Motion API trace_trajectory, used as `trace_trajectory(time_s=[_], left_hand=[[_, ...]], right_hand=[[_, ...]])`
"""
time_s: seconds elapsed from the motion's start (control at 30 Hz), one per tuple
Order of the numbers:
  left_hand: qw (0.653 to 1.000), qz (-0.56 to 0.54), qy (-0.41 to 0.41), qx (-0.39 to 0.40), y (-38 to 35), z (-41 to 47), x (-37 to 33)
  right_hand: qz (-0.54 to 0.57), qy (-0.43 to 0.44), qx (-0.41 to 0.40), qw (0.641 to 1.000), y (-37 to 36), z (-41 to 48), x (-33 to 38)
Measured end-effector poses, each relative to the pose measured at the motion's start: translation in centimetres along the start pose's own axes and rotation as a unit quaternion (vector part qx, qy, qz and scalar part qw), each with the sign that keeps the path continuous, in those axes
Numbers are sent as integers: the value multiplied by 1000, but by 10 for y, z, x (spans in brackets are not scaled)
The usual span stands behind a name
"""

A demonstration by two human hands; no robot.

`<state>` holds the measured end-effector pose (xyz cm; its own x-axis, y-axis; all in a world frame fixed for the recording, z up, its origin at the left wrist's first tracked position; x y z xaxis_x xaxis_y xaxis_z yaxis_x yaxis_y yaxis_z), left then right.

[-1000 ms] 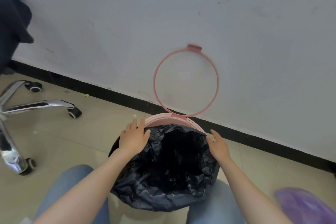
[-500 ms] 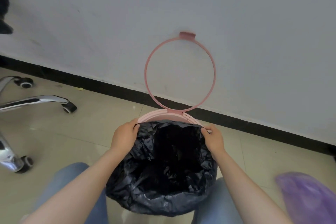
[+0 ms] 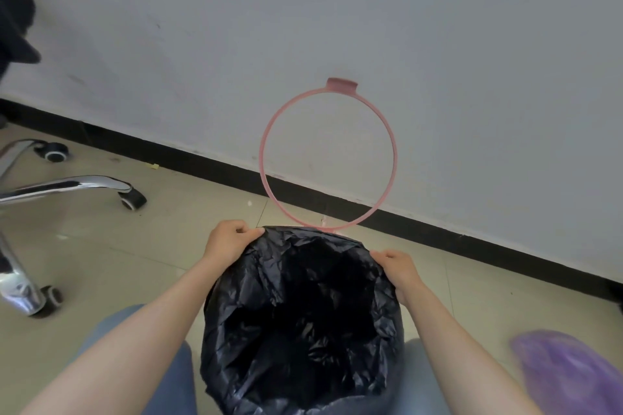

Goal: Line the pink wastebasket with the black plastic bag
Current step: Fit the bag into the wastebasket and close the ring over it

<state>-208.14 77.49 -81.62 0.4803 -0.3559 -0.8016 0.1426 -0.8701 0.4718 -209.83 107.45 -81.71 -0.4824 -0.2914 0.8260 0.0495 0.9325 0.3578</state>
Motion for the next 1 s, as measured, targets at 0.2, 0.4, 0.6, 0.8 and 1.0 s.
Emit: trace_trajectory(time_s=[0.2,0.4,0.6,0.8,1.0], left_hand=[[991,-67,106,51,-11,23,17],[988,-98,115,38,-8,22,28],[996,25,-81,13,19,-23,-21],[974,193,-62,101,-18,-37,-13],[993,62,14,98,-17,-21,4]], right_hand=[[37,-111,41,992,-8,8,-9],[-31,-47,5,998,-5,8,1],[-266,288,-11,920,-6,-26,40],[-455,257,117,844,-35,-28,24],[-409,217,118,878,-36,-17,27]])
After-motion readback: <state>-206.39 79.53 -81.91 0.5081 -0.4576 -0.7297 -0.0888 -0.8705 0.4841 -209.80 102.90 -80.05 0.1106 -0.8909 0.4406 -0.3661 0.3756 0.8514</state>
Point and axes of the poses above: each hand's wrist, its own z-axis towards the middle knuckle, its own y-axis out of the back of the hand, x = y × z, the point moved 3 cm from there along z, towards the middle knuckle, and after that the axes turned 4 degrees about y, right-handed, at the moved point
